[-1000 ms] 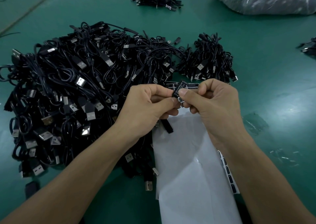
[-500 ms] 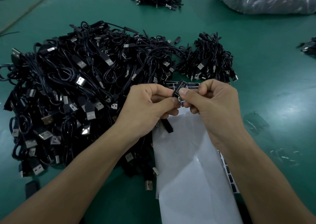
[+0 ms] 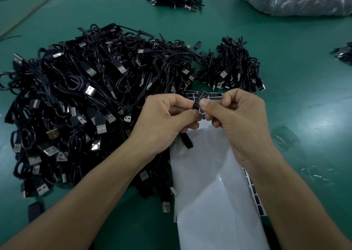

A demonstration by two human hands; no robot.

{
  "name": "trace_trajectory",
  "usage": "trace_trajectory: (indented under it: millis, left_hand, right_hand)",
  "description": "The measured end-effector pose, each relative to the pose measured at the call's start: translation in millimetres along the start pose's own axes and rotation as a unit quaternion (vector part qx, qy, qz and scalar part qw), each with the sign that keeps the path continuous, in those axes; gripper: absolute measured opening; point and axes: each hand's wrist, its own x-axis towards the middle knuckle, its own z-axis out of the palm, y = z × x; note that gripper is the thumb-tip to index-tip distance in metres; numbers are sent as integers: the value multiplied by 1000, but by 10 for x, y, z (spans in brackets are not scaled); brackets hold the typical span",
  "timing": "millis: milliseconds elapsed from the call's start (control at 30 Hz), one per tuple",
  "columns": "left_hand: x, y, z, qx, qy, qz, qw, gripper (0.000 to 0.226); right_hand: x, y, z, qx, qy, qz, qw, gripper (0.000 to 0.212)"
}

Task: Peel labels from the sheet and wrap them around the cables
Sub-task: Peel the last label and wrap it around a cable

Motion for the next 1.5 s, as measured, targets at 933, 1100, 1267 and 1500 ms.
trace_trajectory:
  millis: [933,1100,1267,1500]
  left_hand:
    - [-2,6,14,2,13,-8,1000,6]
    - [1,9,18,2,16,-9,1000,5]
    - [1,8,25,3,16,-13,1000,4]
    - [3,5,25,11,16,-17,1000,8]
  right_hand:
    - [9,22,1,12,-20,-26,999,43]
    - [12,20,-3,11,-23,-29,999,42]
    - [16,13,-7,3,-20,-29,999,43]
    - [13,13,-17,-1,-20,-28,999,42]
